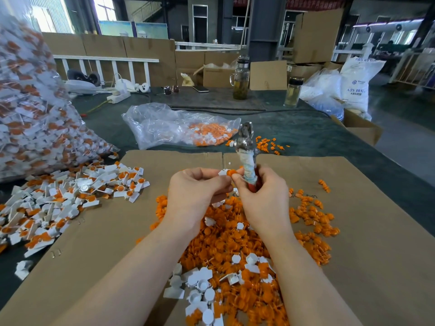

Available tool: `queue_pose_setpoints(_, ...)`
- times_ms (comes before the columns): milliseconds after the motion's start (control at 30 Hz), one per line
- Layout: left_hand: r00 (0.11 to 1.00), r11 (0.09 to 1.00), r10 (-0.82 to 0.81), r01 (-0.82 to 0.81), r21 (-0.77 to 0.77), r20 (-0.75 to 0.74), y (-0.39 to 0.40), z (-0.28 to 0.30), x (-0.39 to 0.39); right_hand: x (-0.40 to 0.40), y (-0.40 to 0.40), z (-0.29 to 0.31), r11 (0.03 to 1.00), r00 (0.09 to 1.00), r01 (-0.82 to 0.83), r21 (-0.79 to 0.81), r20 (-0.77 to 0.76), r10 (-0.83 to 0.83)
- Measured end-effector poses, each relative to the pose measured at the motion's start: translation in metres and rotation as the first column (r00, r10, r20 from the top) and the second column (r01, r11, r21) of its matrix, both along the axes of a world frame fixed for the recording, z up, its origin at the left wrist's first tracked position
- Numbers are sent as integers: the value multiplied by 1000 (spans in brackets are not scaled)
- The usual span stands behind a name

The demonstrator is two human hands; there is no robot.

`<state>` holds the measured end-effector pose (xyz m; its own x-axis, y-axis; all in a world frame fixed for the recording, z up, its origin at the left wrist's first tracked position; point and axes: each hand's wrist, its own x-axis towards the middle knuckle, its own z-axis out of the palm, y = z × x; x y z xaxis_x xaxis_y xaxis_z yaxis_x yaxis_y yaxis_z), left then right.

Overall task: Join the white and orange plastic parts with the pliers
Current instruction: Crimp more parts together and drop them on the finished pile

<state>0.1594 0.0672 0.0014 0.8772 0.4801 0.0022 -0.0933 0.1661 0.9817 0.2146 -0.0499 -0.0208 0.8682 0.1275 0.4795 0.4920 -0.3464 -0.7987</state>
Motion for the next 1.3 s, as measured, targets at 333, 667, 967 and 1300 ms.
queue_pose_setpoints(333,993,977,108,-114,179,42,-9,0,0,-2,2,-1,999,1000,14,46,14,-15)
queue_pose_setpoints(667,987,941,156,-161,299,40,-7,-4,1,0,1,3,998,1000,-17,-53,-4,17)
queue_pose_setpoints(967,974,913,220,-226,338,56,-4,-8,1,0,-8,11,979,983,-178,-102,-71,171)
queue_pose_setpoints(1300,970,932,210,-238,273,126,3,-4,1,4,-32,20,889,887,-406,-211,-324,328)
